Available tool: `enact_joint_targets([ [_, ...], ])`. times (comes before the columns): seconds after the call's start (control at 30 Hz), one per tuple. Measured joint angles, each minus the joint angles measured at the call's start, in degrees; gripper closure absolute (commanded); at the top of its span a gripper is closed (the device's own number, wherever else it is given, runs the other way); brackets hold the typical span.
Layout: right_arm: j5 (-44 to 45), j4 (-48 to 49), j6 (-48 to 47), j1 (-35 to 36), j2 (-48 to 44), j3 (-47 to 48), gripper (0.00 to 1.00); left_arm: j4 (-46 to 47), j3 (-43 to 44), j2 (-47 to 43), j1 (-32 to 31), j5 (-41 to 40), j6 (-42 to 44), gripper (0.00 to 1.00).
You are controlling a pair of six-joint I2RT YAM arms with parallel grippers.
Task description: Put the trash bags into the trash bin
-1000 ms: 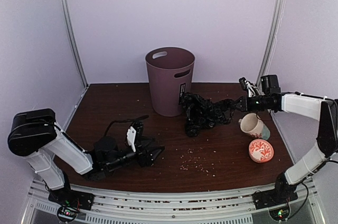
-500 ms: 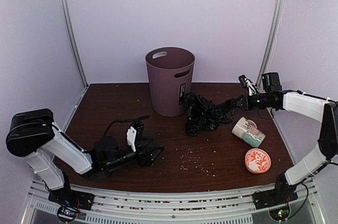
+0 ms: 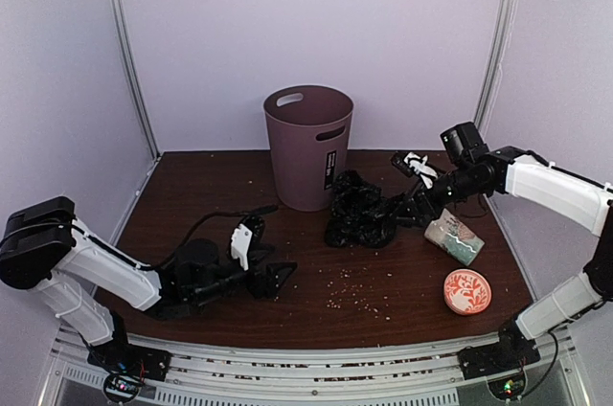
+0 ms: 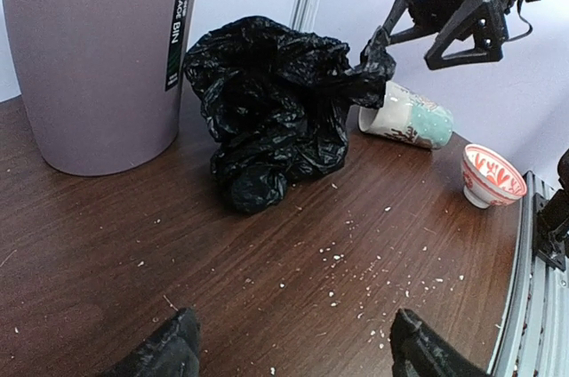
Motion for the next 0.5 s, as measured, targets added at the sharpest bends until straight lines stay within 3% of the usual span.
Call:
enact_joint_targets([
  [0.17, 3.6, -7.1, -5.6, -1.3, -0.5, 1.9, 0.01, -0.5, 0.0, 0.0, 0.0, 0.0, 0.1, 0.25],
  [0.5, 5.5, -16.2, -11.1, -7.3, -3.1, 3.3, 0.05, -0.9, 0.0, 0.2, 0.0, 0.3, 0.7, 0.25],
])
